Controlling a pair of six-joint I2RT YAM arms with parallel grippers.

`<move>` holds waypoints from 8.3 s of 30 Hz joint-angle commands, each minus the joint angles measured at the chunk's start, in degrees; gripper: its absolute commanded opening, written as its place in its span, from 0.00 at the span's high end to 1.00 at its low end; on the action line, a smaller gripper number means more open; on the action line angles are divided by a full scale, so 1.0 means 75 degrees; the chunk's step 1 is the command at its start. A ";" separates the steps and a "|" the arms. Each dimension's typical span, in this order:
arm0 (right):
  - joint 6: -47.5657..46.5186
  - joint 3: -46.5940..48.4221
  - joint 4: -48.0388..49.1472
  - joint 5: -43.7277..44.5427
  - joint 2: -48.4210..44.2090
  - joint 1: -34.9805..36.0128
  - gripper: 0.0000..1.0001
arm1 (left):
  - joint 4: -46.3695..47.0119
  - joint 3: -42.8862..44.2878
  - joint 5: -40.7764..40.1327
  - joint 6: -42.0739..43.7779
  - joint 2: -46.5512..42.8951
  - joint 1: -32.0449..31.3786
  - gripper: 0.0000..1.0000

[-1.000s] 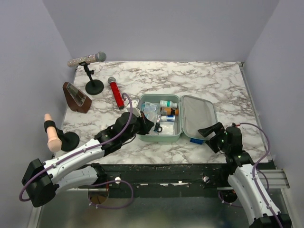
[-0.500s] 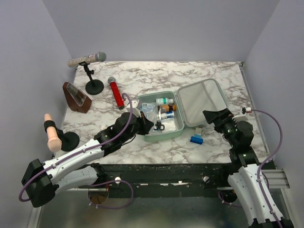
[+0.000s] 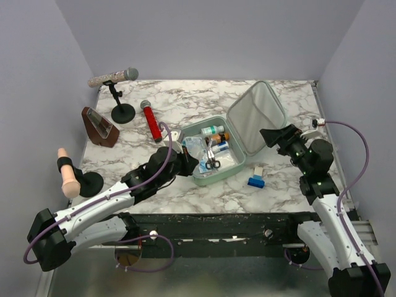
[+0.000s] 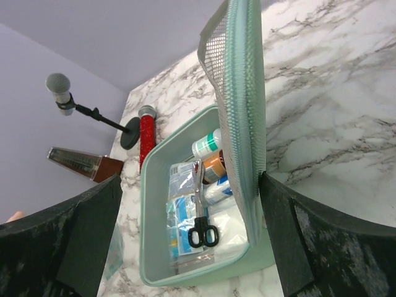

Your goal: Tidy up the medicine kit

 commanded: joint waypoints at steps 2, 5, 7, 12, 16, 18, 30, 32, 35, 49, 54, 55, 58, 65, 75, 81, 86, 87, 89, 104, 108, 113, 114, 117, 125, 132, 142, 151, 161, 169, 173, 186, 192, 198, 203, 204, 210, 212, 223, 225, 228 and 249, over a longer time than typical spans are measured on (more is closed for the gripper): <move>-0.0162 0.0485 0.1295 -0.0901 0.0605 0.0038 0.06 | -0.0066 0.0056 -0.0146 0.0210 -0.0168 -0.0054 1.00; -0.0256 0.0754 0.1366 -0.1019 0.0968 0.0038 0.09 | -0.0078 0.0103 -0.0158 0.0269 -0.0191 -0.0043 1.00; -0.0326 0.0941 0.1413 -0.1042 0.1156 0.0038 0.10 | -0.0078 0.0115 -0.0169 0.0316 -0.0203 -0.0054 1.00; -0.0619 0.1538 0.1332 -0.1043 0.1729 0.0038 0.12 | -0.0031 0.0127 -0.0158 0.0351 -0.0168 -0.0043 1.00; -0.0935 0.1973 0.1261 -0.0984 0.2222 0.0038 0.14 | -0.0007 0.0139 -0.0111 0.0363 -0.0133 -0.0054 1.00; -0.1134 0.2265 0.1098 -0.1053 0.2526 0.0038 0.18 | 0.0004 0.0150 -0.0122 0.0363 -0.0156 -0.0043 1.00; -0.1639 0.3321 -0.0332 -0.1289 0.3442 0.0202 0.49 | 0.0016 0.1659 -0.0181 0.0421 0.0639 -0.0043 1.00; -0.1616 0.3286 -0.0438 -0.1288 0.3384 0.0237 0.50 | 0.0132 0.2140 -0.0088 0.0491 0.0932 -0.0043 1.00; -0.1604 0.3204 -0.0439 -0.1312 0.3231 0.0272 0.49 | 0.0308 0.2843 0.0076 0.0597 0.1377 -0.0031 1.00; -0.1065 0.3227 -0.0930 -0.1733 0.2891 0.0296 0.43 | 0.3190 0.4158 0.0954 -0.0128 0.3264 0.0320 1.00; -0.0959 0.3391 -0.1200 -0.1956 0.2809 0.0296 0.42 | 0.4466 0.4346 0.2195 -0.0994 0.3897 0.0882 1.00; -0.0959 0.3426 -0.1212 -0.1968 0.2763 0.0296 0.41 | 0.4782 0.4346 0.2511 -0.1275 0.4061 0.1022 1.00; -0.0866 0.3462 -0.1212 -0.2062 0.2727 0.0296 0.41 | 0.5778 0.4404 0.3274 -0.2283 0.4553 0.1444 1.00; -0.0714 0.3357 -0.1118 -0.2167 0.2786 0.0296 0.41 | 0.6683 0.4416 0.3558 -0.2942 0.5034 0.1633 1.00; -0.0491 0.3333 -0.0931 -0.2413 0.2844 0.0296 0.40 | 0.7340 0.4241 0.3265 -0.3247 0.5773 0.1633 1.00; -0.0514 0.3345 -0.0907 -0.2413 0.2914 0.0307 0.40 | 0.7246 0.4018 0.3007 -0.3153 0.6007 0.1633 1.00; -0.0526 0.3333 -0.0884 -0.2413 0.2973 0.0307 0.39 | 0.7071 0.3982 0.2854 -0.2954 0.6230 0.1633 1.00; -0.0526 0.3333 -0.0872 -0.2425 0.2985 0.0296 0.39 | 0.7013 0.4006 0.2843 -0.2896 0.6300 0.1633 1.00; -0.0514 0.3344 -0.0872 -0.2437 0.2997 0.0296 0.39 | 0.6895 0.4099 0.2854 -0.2848 0.6452 0.1633 1.00; -0.0655 0.3286 -0.0954 -0.2226 0.2938 0.0296 0.31 | 0.6064 0.3901 0.2737 -0.2099 0.5775 0.1668 0.41; -0.0655 0.3251 -0.0954 -0.2202 0.2973 0.0284 0.30 | 0.5526 0.3772 0.2562 -0.1748 0.5131 0.1692 0.31; -0.0666 0.3251 -0.0954 -0.2167 0.2962 0.0296 0.28 | 0.4425 0.3677 0.2106 -0.1162 0.4310 0.1715 0.15; -0.0666 0.3239 -0.0954 -0.2167 0.2973 0.0296 0.28 | 0.4121 0.3701 0.1965 -0.1045 0.4227 0.1715 0.15; -0.0701 0.3239 -0.0977 -0.2167 0.2880 0.0307 0.28 | 0.3055 0.3865 0.1578 -0.0880 0.4098 0.1762 0.17; -0.1474 0.3532 -0.1598 -0.1980 0.2902 0.0787 0.26 | 0.0626 0.3246 -0.0344 -0.0575 0.3056 0.1762 0.22; -0.1569 0.3392 -0.1669 -0.1875 0.2856 0.1022 0.24 | 0.0542 0.2027 -0.0556 -0.0692 0.2001 0.1762 0.22; -0.2047 0.3660 -0.1890 -0.2354 0.3043 0.1582 0.23 | -0.0122 0.2870 -0.0436 -0.0797 0.2365 0.1750 0.28; -0.2342 0.3497 -0.2126 -0.2918 0.3021 0.2253 0.14 | -0.1132 0.0749 -0.2383 -0.1465 -0.0329 0.2055 0.24; -0.2015 0.2679 -0.2606 -0.1617 0.2821 0.2253 0.12 | -0.0735 0.0794 -0.1343 -0.1068 -0.0088 0.2511 0.22; -0.1100 0.0908 -0.2243 -0.0506 0.2318 0.2253 0.10 | -0.0571 0.1440 0.0439 -0.1031 0.1215 0.3074 0.21; -0.1041 0.0907 -0.2021 0.0538 0.2059 0.2241 0.09 | -0.0278 0.0691 0.0557 -0.1312 0.0759 0.3074 0.20; -0.1076 0.2265 -0.1588 0.1454 0.4330 0.1995 0.09 | -0.0127 -0.0738 0.1059 -0.2003 -0.0132 0.3051 0.21; -0.1393 0.3006 -0.1331 -0.0042 0.5878 0.1960 0.10 | 0.1736 -0.1678 0.2032 -0.2427 0.0298 0.3016 0.17; -0.1369 0.1753 -0.0533 -0.0994 0.5588 0.1995 0.16 | 0.1949 -0.0741 0.2701 -0.2028 0.2138 0.2992 0.18; -0.1545 0.1143 -0.0532 -0.1382 0.5130 0.2205 0.19 | 0.2010 -0.0086 0.2480 -0.1584 0.2819 0.3004 0.23; -0.1534 0.1049 -0.0532 -0.1405 0.5037 0.2299 0.19 | 0.1857 0.0194 0.2410 -0.1385 0.2959 0.3004 0.23; -0.1136 0.0568 -0.0205 -0.1218 0.4427 0.2978 0.20 | 0.1422 0.1847 0.2397 -0.0529 0.4001 0.3016 0.24; -0.1030 0.0614 -0.0157 -0.1137 0.4473 0.3212 0.20 | 0.1387 0.2351 0.2560 -0.0353 0.4493 0.3028 0.25; -0.1323 0.1562 -0.1595 -0.0121 0.4756 0.3706 0.11 | 0.0603 0.5270 0.3394 0.0292 0.7050 0.3390 0.21; -0.1416 0.1692 -0.2194 0.0606 0.4463 0.3694 0.08 | 0.0112 0.5493 0.3044 0.0351 0.6993 0.3601 0.16; -0.1428 0.1797 -0.2722 0.1428 0.3982 0.3601 0.05 | -0.0264 0.5506 0.2621 0.0363 0.6607 0.3999 0.12; -0.1955 0.5440 -0.2149 0.2721 0.6907 0.1480 0.00 | 0.0508 -0.0493 0.0100 -0.1676 0.0863 0.1293 0.09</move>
